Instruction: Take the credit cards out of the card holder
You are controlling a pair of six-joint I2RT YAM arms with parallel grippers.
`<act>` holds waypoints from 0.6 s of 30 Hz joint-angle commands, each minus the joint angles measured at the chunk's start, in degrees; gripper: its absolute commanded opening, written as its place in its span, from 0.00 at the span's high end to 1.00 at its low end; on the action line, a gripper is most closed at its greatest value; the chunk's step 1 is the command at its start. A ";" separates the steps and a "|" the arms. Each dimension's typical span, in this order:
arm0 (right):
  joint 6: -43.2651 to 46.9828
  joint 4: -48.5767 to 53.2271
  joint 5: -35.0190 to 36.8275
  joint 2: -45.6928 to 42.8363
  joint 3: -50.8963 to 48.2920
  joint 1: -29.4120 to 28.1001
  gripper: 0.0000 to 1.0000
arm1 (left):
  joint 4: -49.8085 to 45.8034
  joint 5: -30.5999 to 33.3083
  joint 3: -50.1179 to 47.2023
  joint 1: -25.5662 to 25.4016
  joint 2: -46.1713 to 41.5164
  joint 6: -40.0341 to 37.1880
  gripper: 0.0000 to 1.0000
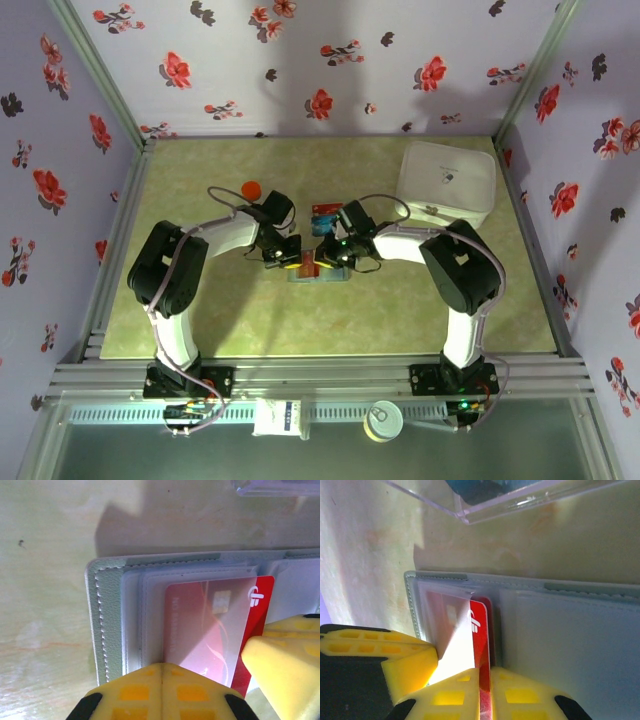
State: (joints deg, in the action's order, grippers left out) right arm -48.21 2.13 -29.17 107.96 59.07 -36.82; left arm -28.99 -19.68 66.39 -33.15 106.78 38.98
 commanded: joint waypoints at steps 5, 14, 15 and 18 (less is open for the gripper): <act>-1.38 -3.23 -1.16 -1.83 -1.64 0.33 0.91 | -1.35 0.98 -0.47 -0.29 1.95 -0.83 1.00; 1.97 1.80 1.55 -5.00 -3.58 2.27 0.93 | -1.79 1.14 -0.21 -0.21 2.18 -1.25 1.00; 2.09 2.23 1.67 -5.37 -3.86 2.52 0.93 | -1.85 1.14 -0.22 -0.25 2.08 -1.39 1.00; 2.75 3.67 2.14 -6.09 -4.19 2.72 0.93 | -1.87 1.51 -0.41 -0.17 1.77 -1.62 1.00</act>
State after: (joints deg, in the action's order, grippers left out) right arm -47.35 2.31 -28.91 103.55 55.86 -34.54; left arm -28.75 -19.73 66.39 -33.17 106.83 38.72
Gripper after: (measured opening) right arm 0.074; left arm 0.041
